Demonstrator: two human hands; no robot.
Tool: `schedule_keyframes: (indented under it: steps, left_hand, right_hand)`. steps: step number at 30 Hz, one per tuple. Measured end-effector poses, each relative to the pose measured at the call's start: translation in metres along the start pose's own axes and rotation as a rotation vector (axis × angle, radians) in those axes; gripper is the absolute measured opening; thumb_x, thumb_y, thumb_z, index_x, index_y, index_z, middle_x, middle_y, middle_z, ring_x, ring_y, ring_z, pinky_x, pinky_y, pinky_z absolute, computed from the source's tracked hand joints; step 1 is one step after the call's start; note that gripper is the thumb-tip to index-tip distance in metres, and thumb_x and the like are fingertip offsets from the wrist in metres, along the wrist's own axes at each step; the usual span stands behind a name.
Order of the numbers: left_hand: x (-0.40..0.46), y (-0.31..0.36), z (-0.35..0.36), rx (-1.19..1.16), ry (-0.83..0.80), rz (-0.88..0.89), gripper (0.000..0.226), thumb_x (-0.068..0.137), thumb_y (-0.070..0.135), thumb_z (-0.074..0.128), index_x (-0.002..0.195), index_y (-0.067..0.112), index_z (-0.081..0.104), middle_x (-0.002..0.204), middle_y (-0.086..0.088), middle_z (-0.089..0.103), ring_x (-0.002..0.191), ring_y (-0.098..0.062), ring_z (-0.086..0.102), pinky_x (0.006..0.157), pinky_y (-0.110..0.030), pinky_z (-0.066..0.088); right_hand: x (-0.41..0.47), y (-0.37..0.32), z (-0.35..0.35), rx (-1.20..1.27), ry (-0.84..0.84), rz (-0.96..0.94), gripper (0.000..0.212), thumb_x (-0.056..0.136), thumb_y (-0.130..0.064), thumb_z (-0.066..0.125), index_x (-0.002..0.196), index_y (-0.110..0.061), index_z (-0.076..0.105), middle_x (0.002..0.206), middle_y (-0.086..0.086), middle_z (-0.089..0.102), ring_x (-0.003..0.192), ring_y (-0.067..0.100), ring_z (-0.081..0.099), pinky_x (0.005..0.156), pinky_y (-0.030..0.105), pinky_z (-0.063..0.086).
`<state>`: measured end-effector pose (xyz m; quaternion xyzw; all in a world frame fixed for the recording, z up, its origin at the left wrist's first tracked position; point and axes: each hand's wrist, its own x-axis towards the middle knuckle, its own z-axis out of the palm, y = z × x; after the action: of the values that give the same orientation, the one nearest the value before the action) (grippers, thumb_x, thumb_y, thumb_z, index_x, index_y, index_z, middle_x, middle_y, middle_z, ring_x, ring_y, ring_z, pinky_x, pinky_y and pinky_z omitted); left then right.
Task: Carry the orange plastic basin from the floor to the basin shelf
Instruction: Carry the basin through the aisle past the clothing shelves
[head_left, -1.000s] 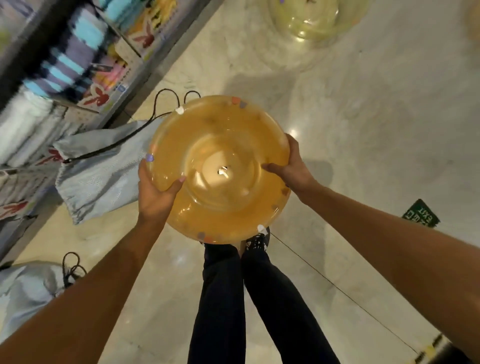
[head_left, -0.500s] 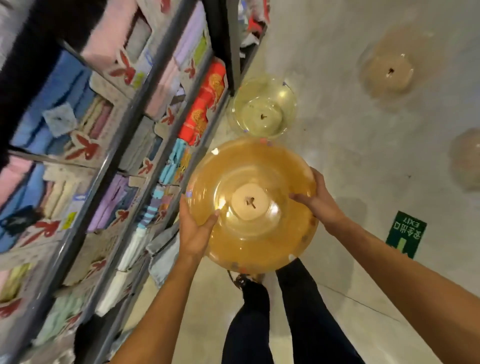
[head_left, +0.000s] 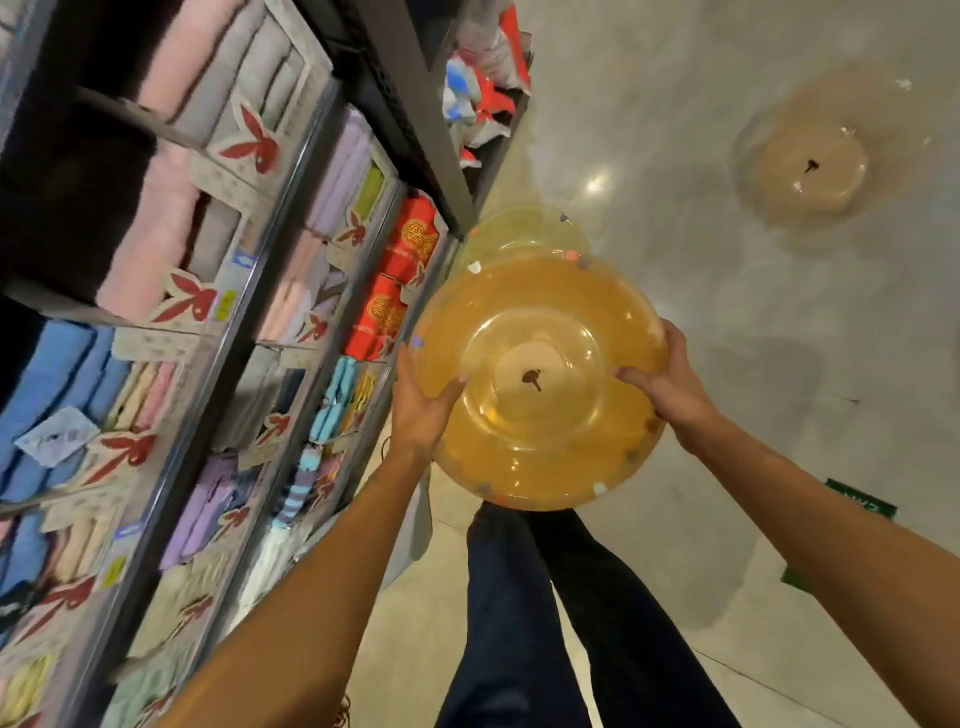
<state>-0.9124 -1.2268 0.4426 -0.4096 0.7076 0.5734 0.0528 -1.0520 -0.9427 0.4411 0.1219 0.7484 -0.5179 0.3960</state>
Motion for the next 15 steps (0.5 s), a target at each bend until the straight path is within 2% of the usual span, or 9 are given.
schedule_keyframes:
  steps: [4, 7, 10, 15]
  left_hand:
    - [0.055, 0.000, 0.017, -0.018, -0.005, -0.045, 0.092, 0.087, 0.034, 0.087, 0.160, 0.034, 0.031, 0.147, 0.010, 0.051, 0.136, -0.016, 0.052, 0.110, -0.041, 0.046]
    - [0.098, -0.002, 0.033, -0.011, 0.011, -0.061, 0.091, 0.087, 0.033, 0.086, 0.159, 0.039, 0.030, 0.147, 0.012, 0.049, 0.135, -0.015, 0.050, 0.109, -0.041, 0.046]
    - [0.136, -0.006, 0.043, 0.002, 0.032, -0.075, 0.093, 0.089, 0.031, 0.086, 0.162, 0.031, 0.028, 0.148, 0.010, 0.047, 0.136, -0.015, 0.049, 0.110, -0.042, 0.045]
    - [0.225, -0.022, 0.069, -0.020, 0.011, -0.131, 0.101, 0.084, 0.040, 0.087, 0.163, 0.039, 0.025, 0.155, 0.007, 0.048, 0.142, -0.020, 0.049, 0.116, -0.053, 0.045]
  right_hand:
    - [0.061, -0.013, -0.009, 0.000, -0.005, 0.001, 0.106, 0.075, -0.046, 0.088, 0.157, -0.036, 0.023, 0.153, -0.001, 0.042, 0.136, 0.031, 0.050, 0.102, 0.054, 0.054]
    - [0.114, -0.021, -0.008, -0.012, -0.008, -0.022, 0.093, 0.086, -0.034, 0.085, 0.157, -0.033, 0.024, 0.147, -0.004, 0.041, 0.132, 0.026, 0.049, 0.096, 0.044, 0.054]
    - [0.154, -0.028, -0.007, -0.041, -0.011, -0.036, 0.092, 0.086, -0.037, 0.083, 0.156, -0.034, 0.024, 0.145, -0.006, 0.042, 0.130, 0.024, 0.050, 0.095, 0.043, 0.054]
    - [0.246, -0.036, -0.008, -0.086, -0.009, -0.009, 0.093, 0.087, -0.040, 0.083, 0.158, -0.034, 0.023, 0.148, -0.006, 0.042, 0.131, 0.023, 0.050, 0.091, 0.038, 0.055]
